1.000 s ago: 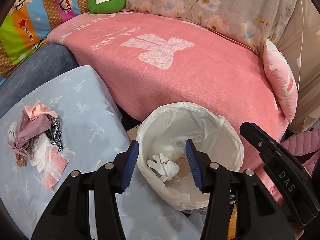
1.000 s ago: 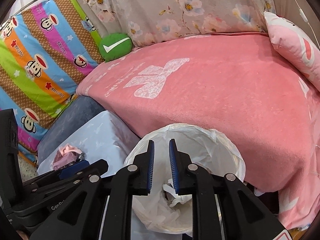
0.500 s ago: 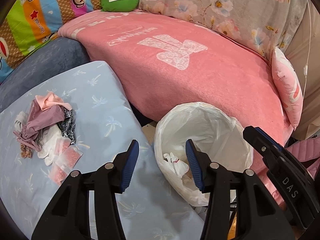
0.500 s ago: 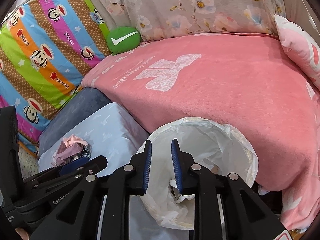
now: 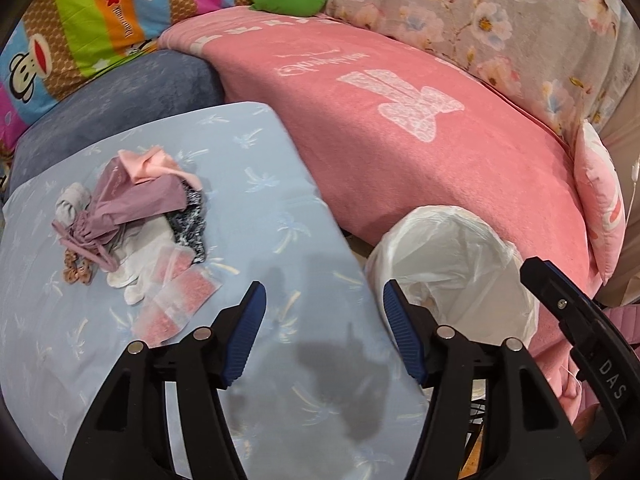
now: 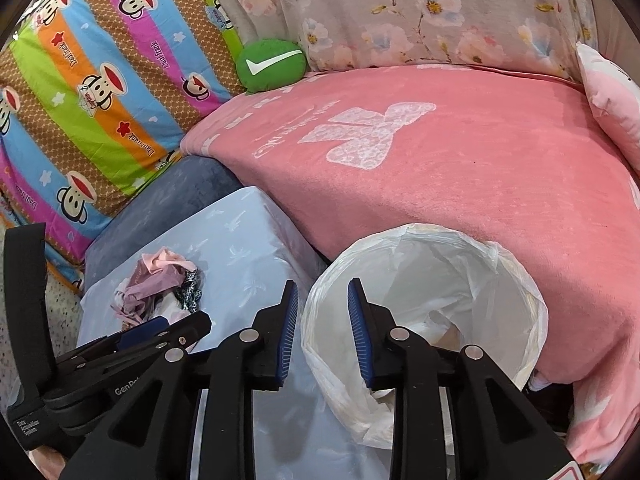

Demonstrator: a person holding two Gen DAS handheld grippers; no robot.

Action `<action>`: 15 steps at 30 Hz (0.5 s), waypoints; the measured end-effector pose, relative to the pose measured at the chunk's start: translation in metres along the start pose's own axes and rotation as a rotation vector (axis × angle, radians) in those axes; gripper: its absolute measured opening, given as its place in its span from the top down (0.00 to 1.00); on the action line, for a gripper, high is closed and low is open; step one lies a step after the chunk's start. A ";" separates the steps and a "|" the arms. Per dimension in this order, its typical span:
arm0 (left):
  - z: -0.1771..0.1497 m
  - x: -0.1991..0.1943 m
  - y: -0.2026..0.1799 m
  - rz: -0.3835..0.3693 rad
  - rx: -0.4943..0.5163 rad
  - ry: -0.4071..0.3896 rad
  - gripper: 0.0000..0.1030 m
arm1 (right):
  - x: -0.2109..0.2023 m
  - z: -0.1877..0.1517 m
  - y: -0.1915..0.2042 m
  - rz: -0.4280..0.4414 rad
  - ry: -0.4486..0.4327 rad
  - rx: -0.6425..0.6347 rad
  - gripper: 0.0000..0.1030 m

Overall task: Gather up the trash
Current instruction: 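Move both open tools back from the bin to the pile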

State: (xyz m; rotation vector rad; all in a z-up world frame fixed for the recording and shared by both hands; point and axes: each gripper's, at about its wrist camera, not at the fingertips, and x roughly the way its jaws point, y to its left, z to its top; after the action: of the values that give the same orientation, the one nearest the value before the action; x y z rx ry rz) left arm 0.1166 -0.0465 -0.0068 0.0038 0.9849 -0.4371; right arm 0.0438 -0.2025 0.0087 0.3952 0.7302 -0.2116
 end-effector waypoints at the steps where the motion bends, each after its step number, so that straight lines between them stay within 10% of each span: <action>1: -0.001 0.000 0.004 0.002 -0.008 0.001 0.43 | 0.001 -0.001 0.004 0.003 0.004 -0.005 0.74; 15: -0.012 -0.002 0.060 0.044 -0.125 0.018 0.36 | 0.017 -0.019 0.055 0.043 0.059 -0.094 0.62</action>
State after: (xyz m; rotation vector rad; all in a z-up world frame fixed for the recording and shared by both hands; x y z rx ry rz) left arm 0.1269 0.0113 -0.0233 -0.0836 1.0264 -0.3349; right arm 0.0620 -0.1456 -0.0005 0.3285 0.7854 -0.1248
